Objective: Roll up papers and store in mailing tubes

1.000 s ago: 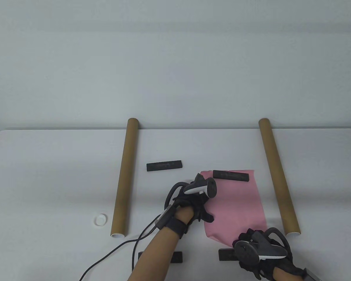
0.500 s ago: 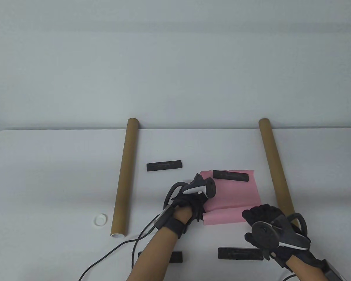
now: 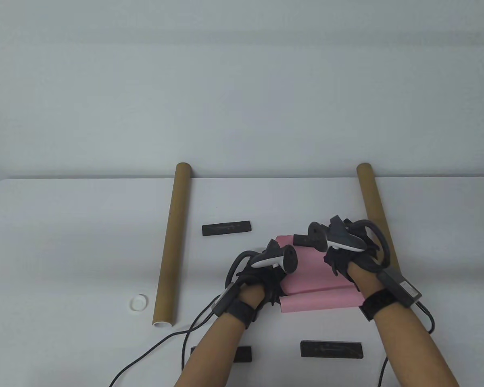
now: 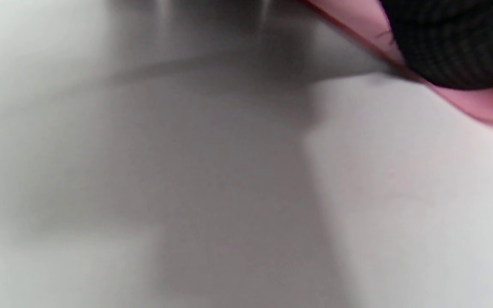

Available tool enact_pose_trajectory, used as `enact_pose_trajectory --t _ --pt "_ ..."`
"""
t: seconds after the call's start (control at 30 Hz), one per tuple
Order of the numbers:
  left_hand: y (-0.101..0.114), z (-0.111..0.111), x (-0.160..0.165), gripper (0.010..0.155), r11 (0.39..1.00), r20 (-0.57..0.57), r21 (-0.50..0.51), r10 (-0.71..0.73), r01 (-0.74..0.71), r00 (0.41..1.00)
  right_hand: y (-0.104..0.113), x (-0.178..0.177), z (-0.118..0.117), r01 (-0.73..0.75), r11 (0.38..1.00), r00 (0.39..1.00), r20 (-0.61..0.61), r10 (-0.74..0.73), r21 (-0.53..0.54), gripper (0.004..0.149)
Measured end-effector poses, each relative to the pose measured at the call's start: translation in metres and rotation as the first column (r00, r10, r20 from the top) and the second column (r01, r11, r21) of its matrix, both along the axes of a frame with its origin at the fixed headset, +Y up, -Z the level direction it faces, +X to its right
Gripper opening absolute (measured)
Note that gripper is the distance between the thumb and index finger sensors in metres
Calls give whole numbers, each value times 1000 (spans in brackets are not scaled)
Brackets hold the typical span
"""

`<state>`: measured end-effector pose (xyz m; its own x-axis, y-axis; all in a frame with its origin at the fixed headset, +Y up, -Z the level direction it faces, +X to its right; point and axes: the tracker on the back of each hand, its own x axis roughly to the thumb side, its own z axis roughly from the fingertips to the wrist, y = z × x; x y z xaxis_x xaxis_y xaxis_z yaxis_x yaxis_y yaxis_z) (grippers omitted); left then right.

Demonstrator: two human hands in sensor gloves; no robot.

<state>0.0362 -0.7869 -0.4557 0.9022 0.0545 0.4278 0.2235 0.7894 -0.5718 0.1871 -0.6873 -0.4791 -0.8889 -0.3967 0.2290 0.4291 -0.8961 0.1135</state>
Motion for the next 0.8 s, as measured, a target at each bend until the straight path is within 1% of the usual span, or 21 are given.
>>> enact_pose_trajectory --t 0.1,0.17,0.27,0.3,0.33,0.4,0.47,0.57,0.6,0.63,0.67,0.73,0.8 --pt "0 0 -1 106 1000 2 -2 7 -7 1000 -28 -7 -28 39 998 995 92 -34 -58 73" --pt "-1 0 -1 106 1000 4 -2 8 -8 1000 -43 -9 -39 46 995 991 129 -35 -85 74" --pt "-1 0 -1 105 1000 4 0 14 -14 1000 -59 -11 -48 -36 997 994 100 42 -62 77" --pt "-1 0 -1 105 1000 4 0 16 -16 1000 -65 -10 -50 -64 996 994 80 70 -69 76" --pt "-1 0 -1 105 1000 4 1 18 -18 1000 -67 -8 -52 -55 997 995 80 60 -58 74" --pt "-1 0 -2 105 1000 5 0 19 -19 1000 -70 -5 -54 7 1000 998 56 -5 -25 67" --pt "-1 0 -2 105 1000 4 -1 20 -20 1000 -70 -3 -53 9 1000 1000 29 -9 -6 65" --pt "-1 0 -2 105 1000 5 -4 18 -18 1000 -69 -3 -52 -47 998 999 -9 48 42 65" --pt "-1 0 -2 106 1000 4 -7 18 -18 1000 -67 -4 -54 -113 990 993 -13 114 88 66" --pt "-1 0 -2 105 1000 4 -8 18 -18 1000 -64 -4 -55 -141 985 990 -6 142 96 65" --pt "-1 1 -2 105 1000 3 -7 19 -19 1000 -60 -3 -57 -135 984 991 24 133 113 64" --pt "-1 1 -3 105 1000 2 -4 24 -24 1000 -57 -1 -61 -79 986 995 72 69 149 64" --pt "-1 1 -3 105 1000 2 -5 27 -27 1000 -57 -2 -68 -72 983 993 102 55 169 63"
